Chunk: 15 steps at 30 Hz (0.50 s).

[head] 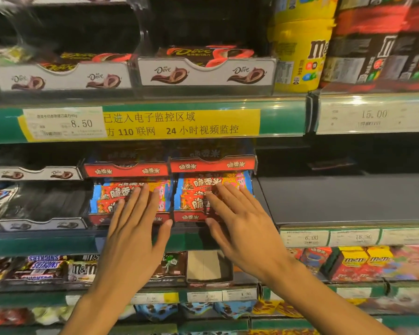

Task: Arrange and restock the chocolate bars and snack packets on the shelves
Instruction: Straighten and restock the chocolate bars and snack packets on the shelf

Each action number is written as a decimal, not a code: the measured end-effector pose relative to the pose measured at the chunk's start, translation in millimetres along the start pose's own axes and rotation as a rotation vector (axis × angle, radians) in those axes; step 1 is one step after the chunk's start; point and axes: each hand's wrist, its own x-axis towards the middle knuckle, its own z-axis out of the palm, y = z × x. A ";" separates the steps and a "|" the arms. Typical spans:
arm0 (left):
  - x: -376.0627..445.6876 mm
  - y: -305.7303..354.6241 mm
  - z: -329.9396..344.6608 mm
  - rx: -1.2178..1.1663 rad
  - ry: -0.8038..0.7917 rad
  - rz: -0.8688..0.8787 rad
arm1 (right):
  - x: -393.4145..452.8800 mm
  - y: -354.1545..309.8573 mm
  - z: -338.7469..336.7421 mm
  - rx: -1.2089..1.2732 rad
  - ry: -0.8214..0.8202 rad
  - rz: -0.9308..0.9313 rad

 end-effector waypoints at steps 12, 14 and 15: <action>28.4 181.2 32.0 -0.244 -0.053 0.359 | -36.4 131.0 -49.4 0.000 -0.020 0.339; 45.6 206.0 46.0 -0.184 -0.166 0.389 | -39.0 158.7 -53.4 -0.022 -0.069 0.409; 53.0 213.2 52.7 -0.164 -0.204 0.400 | -38.5 171.8 -55.8 -0.022 -0.079 0.443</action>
